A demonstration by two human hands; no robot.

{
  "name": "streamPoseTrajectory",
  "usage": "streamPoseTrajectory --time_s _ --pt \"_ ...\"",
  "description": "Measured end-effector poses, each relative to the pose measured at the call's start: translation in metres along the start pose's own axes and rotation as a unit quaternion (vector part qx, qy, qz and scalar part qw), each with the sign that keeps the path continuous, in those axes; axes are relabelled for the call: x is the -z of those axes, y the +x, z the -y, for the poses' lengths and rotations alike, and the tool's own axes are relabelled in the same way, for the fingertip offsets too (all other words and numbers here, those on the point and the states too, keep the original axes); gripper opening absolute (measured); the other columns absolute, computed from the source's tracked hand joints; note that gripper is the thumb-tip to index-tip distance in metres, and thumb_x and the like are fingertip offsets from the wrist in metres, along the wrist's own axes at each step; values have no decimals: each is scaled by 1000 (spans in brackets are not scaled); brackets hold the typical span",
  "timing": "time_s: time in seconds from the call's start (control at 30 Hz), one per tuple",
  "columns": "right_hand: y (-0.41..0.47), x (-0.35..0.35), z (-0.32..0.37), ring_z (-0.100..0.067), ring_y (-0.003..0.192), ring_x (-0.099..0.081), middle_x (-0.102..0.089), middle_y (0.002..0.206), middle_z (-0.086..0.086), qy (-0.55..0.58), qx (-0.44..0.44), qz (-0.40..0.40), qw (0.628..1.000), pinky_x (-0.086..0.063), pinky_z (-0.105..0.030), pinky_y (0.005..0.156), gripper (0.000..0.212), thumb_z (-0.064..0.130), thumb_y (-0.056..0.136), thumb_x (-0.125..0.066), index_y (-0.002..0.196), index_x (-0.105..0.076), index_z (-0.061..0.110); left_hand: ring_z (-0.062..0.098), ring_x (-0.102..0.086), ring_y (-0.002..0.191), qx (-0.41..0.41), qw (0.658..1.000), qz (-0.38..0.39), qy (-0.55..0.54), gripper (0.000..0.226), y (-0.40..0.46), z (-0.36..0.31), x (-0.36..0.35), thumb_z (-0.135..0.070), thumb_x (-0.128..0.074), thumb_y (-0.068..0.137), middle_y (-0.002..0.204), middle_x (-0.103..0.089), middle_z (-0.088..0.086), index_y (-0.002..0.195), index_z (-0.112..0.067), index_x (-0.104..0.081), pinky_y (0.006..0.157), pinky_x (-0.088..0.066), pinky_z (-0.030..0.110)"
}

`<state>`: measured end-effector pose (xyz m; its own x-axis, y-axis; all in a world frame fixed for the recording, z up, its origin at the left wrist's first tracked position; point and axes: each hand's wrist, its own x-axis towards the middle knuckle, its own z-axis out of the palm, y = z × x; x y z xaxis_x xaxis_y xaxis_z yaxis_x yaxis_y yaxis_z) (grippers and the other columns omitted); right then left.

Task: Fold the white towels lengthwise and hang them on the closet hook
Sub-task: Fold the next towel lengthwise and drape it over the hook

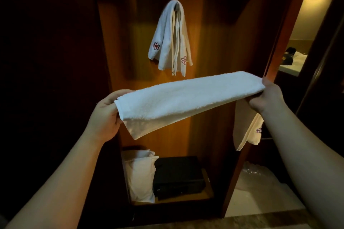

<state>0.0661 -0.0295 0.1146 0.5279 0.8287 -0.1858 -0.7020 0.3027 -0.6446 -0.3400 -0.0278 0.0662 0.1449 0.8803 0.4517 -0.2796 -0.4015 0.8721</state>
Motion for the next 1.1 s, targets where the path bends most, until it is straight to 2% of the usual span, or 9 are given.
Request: streamPoseTrajectory --time_s 0.13,0.3,0.4,0.5,0.6,0.73,0.93,1.0,1.1 --pt "3 8 4 -33 98 -74 -74 113 -13 -13 -9 15 1000 -61 -47 61 36 26 103 -54 135 -53 11 19 -66 76 10 999 40 35 51 -8 0 3 11 -44 89 84 -69 -3 68 -24 -75 53 -47 26" --pt "5 15 3 -31 112 -67 -69 126 -11 -19 -12 15 1000 -57 -44 64 38 29 107 -41 139 -51 12 32 -61 98 40 995 84 33 55 -20 19 -4 17 -35 87 102 -59 13 58 -21 -62 62 -45 35" --pt "10 19 1 -30 110 -67 -70 125 -10 1 -20 0 1000 -56 -44 61 37 28 107 -44 139 -51 12 31 -56 81 82 992 95 -24 25 -26 30 -6 -8 -40 78 94 -57 14 62 -16 -58 57 -36 33" --pt "15 19 1 -30 104 -68 -69 124 -11 -2 -17 -5 1000 -57 -41 53 35 27 106 -45 137 -51 12 20 -61 69 128 991 -3 -24 30 -28 49 -18 -37 -57 83 74 -62 -1 61 -17 -56 51 -43 24" --pt "21 20 3 -31 107 -69 -70 122 -11 6 -25 -17 1000 -57 -44 60 39 28 102 -53 137 -52 11 27 -64 94 167 985 -30 9 34 -29 73 -31 -17 -76 77 87 -64 -1 59 -22 -48 48 -49 24" --pt "30 23 7 -32 100 -72 -74 113 -11 16 -30 -24 999 -60 -50 71 37 25 98 -61 132 -53 12 36 -57 108 240 970 -38 7 41 -36 103 -35 13 -61 80 118 -52 10 69 -25 -49 50 -51 27" --pt "36 6 3 -33 98 -71 -73 111 -11 36 -63 -28 997 -58 -57 84 43 27 93 -70 130 -53 14 25 -52 108 300 937 -156 82 47 -38 163 -51 11 -55 84 121 -42 -4 106 -31 -57 85 -58 41" --pt "32 -6 1 -33 91 -72 -74 103 -10 47 -75 -12 996 -61 -55 71 36 28 91 -73 119 -56 14 24 -54 103 318 924 -179 110 47 -41 181 -59 6 -57 86 111 -44 -8 106 -37 -56 87 -58 44" --pt "22 -29 -2 -33 74 -74 -75 81 -12 63 -86 33 994 -57 -47 45 29 33 91 -74 102 -57 12 21 -60 91 332 908 -198 160 45 -45 197 -76 -1 -58 88 102 -47 -11 103 -43 -53 70 -56 36"
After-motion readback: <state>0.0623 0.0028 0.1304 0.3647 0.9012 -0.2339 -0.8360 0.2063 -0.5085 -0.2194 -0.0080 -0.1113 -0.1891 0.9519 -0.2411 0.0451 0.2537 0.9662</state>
